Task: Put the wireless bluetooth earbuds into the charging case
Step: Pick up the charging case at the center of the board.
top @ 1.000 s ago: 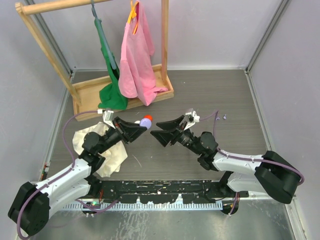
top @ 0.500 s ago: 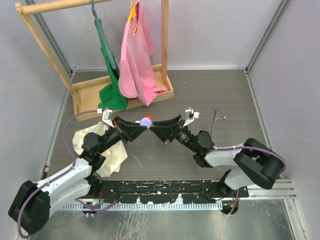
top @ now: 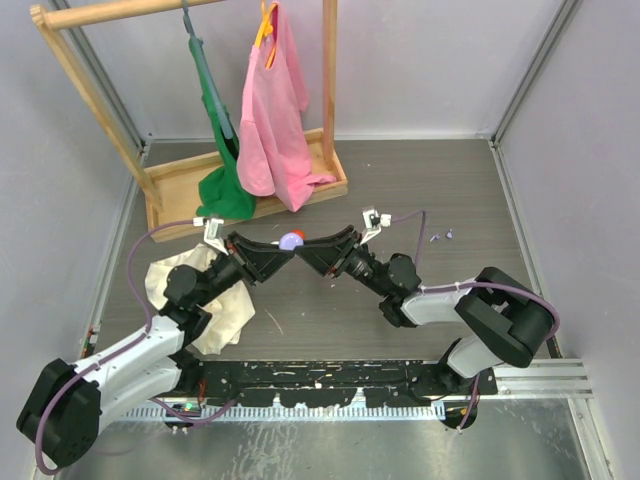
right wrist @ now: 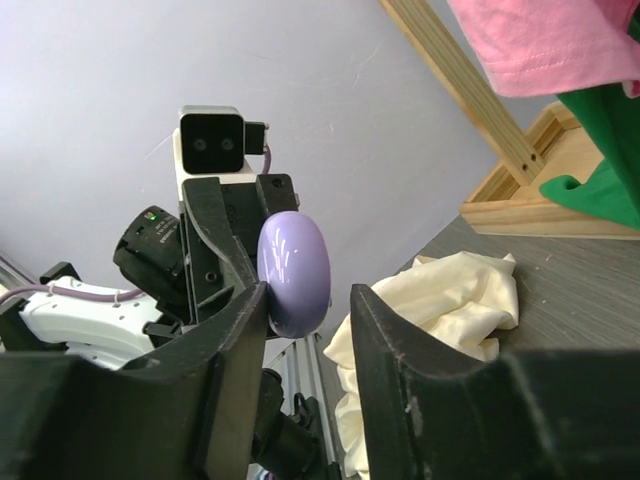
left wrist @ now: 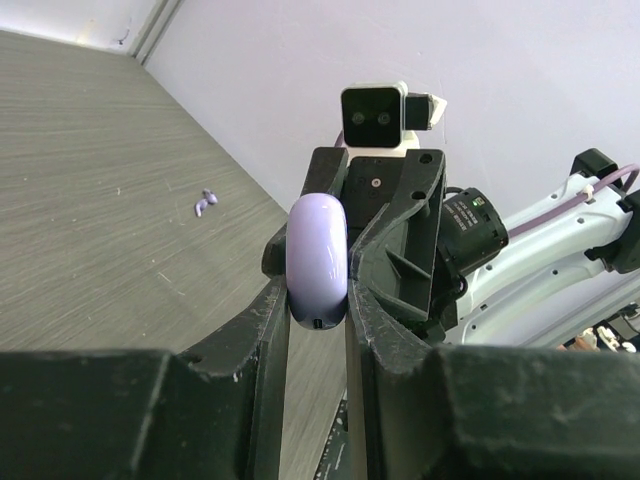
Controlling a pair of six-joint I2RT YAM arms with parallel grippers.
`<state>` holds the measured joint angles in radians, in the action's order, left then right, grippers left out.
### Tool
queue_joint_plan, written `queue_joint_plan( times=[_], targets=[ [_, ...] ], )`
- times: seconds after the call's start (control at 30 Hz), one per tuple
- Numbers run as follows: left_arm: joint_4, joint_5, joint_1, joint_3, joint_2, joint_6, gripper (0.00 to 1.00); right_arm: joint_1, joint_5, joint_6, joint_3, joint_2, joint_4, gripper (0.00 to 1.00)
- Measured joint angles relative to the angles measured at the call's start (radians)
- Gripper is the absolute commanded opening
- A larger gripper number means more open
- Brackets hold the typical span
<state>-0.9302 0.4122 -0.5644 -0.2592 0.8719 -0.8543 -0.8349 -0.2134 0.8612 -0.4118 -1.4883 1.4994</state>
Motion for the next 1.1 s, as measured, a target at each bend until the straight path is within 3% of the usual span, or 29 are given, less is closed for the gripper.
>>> queue_joint_plan(
  times=[0.17, 0.37, 0.67, 0.83, 1.1],
  targets=[
    [0.000, -0.001, 0.000, 0.000, 0.009, -0.001, 0.01, 0.003, -0.018, 0.012, -0.006, 0.000, 0.001, 0.26],
    [-0.002, 0.003, -0.002, 0.000, 0.014, -0.001, 0.14, 0.021, -0.059, 0.011, -0.005, 0.004, 0.001, 0.12],
    [0.050, 0.048, -0.017, -0.029, -0.003, 0.040, 0.35, 0.080, -0.191, -0.019, 0.006, 0.082, -0.047, 0.11],
    [0.143, 0.081, -0.017, -0.061, -0.041, 0.111, 0.45, 0.111, -0.260, -0.098, 0.006, 0.214, -0.205, 0.11],
    [0.242, 0.127, -0.017, -0.063, -0.066, 0.219, 0.48, 0.119, -0.336, -0.283, -0.091, 0.377, -0.622, 0.11]
  ],
)
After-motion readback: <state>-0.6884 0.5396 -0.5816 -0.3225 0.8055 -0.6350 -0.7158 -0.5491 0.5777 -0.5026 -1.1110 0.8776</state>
